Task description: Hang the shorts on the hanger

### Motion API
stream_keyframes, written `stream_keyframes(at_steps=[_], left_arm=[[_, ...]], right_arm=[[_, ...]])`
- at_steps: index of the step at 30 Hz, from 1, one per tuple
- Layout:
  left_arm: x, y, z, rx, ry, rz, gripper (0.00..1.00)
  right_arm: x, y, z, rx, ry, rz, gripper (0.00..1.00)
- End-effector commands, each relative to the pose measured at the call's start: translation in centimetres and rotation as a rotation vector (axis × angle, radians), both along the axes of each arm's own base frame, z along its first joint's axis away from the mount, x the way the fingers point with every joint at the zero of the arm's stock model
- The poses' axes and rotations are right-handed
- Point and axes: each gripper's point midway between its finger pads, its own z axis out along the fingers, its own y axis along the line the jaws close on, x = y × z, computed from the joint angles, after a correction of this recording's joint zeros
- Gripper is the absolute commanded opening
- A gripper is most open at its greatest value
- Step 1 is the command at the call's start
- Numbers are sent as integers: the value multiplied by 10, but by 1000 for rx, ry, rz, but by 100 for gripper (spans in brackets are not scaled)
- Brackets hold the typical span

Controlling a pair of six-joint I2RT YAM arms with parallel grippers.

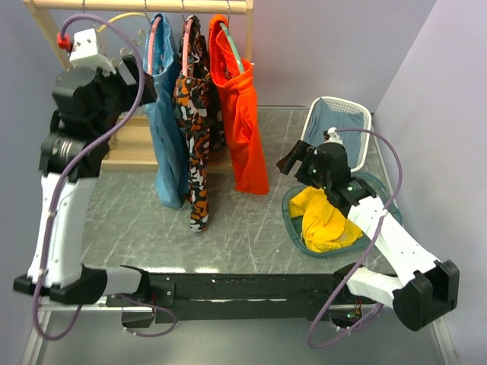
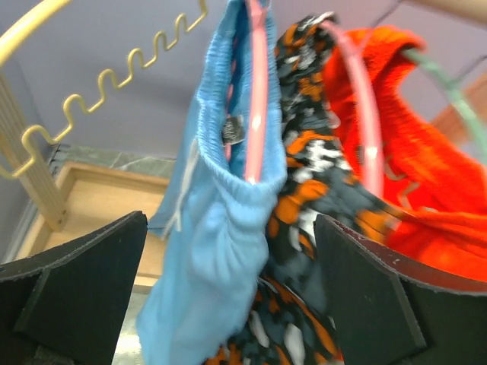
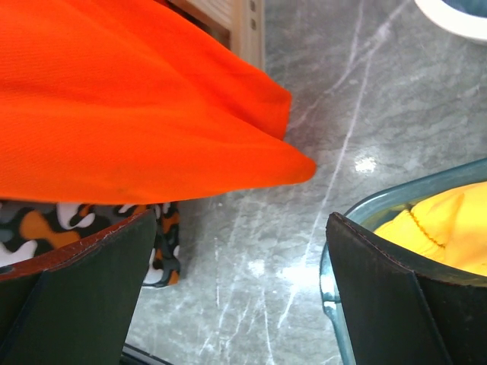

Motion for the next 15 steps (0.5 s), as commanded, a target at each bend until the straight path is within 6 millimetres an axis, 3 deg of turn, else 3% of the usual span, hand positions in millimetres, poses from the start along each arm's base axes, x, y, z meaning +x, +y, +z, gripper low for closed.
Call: stream_keyframes(at_steps=[1,2,3,9,12,15], left_arm=[[-38,-25,16,-54,-62,-52,97],[-42,-23,14,-47,-58,-1,96],[-52,-49,12,-42,-53,-64,96],[-91,-123,-11,-9,-3,-173,96],[-109,-162,-41,39,49,-234,96],[-119,-188,-82,39,113,-290,97]], right_arm=[[-5,2,30,15,-86,13,100],[-6,2,30,12,-89,15,100],[-7,0,29,5,-87,7,100],[-18,-10,31,-6,-103,-21,100],[-27,-18,34,6,-124,-49,100],[-37,-25,27,24,-125,-76,100]])
